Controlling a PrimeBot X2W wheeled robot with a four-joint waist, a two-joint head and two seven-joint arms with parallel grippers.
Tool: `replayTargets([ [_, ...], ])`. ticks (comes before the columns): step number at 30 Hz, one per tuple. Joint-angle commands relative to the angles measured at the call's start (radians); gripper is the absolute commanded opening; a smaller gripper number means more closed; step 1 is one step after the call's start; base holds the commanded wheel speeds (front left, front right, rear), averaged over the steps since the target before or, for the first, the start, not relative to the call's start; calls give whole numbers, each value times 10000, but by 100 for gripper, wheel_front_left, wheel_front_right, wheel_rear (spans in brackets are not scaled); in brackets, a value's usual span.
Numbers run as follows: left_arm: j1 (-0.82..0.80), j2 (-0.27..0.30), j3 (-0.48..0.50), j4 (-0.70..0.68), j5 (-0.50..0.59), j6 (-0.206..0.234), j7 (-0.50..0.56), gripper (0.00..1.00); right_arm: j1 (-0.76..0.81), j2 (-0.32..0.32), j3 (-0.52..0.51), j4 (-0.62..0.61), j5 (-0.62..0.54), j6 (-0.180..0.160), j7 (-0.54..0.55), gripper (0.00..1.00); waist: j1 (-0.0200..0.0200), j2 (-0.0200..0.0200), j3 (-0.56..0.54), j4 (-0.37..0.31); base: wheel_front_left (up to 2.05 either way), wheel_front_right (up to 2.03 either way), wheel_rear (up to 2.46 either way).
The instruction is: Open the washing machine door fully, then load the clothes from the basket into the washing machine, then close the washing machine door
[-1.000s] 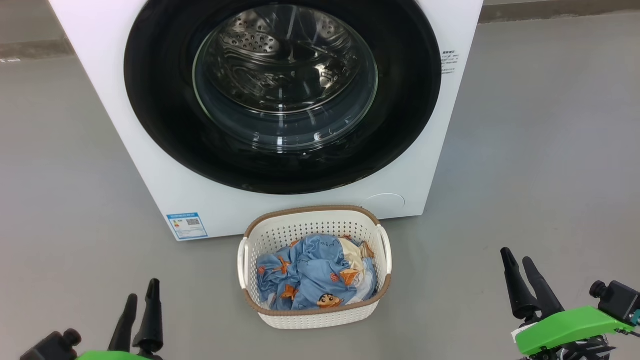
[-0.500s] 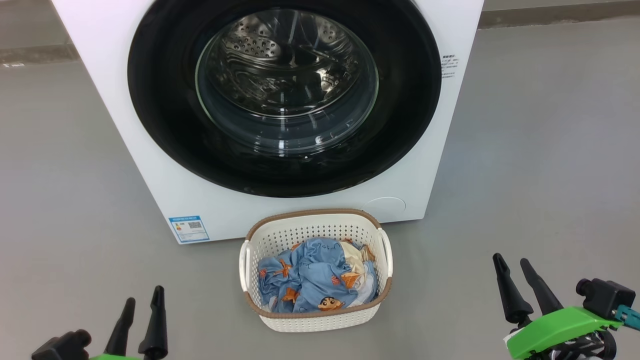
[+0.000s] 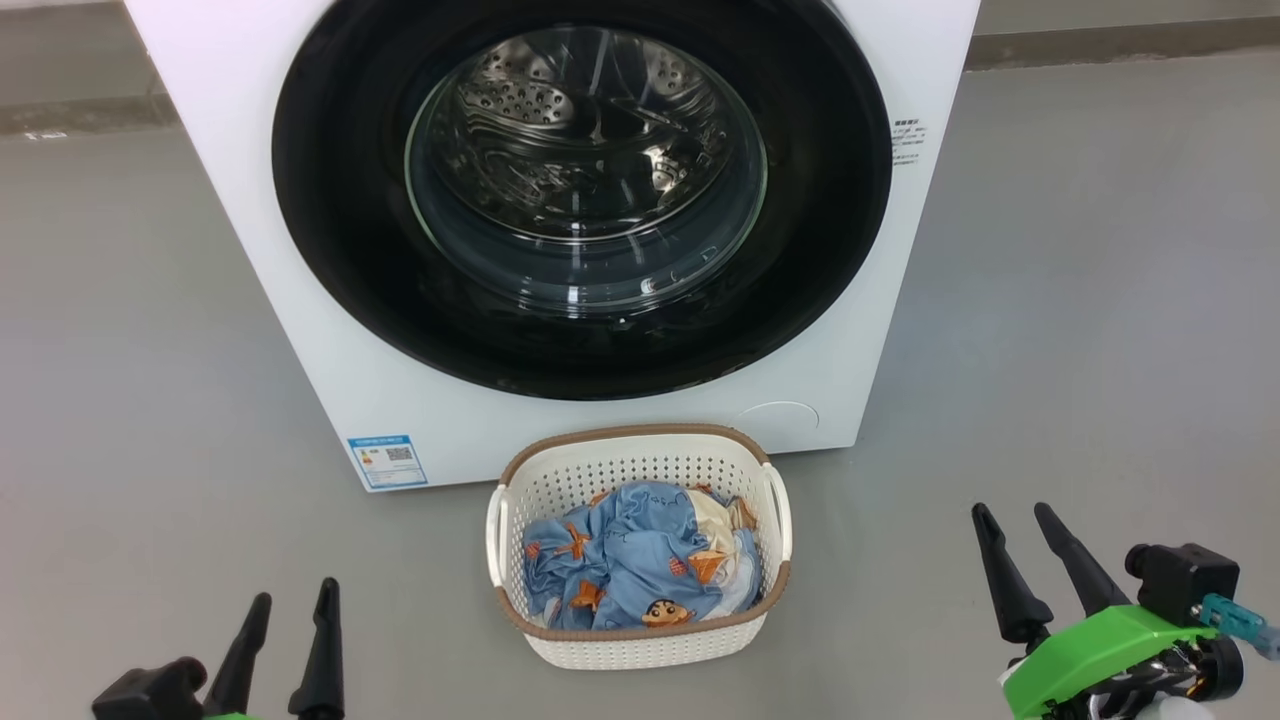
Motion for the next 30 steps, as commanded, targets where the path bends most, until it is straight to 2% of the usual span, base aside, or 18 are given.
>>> replayTargets([
  [1, -397, 222, 248, -182, 294, -78, -137, 100, -446, -176, 239, -208, -321, -9, -139, 100, 0, -1, -7, 0, 0, 0, 0],
  [14, -333, 203, 384, -160, 1744, -90, -517, 100, -596, -300, 404, 46, -1714, -10, -518, 100, 0, -1, -171, -26, 0, 0, 0],
  [30, -363, 16, 877, 45, 3408, 58, -922, 100, -699, 47, -580, 158, -3710, -11, -922, 100, 0, -1, -227, 1, 0, 0, 0],
])
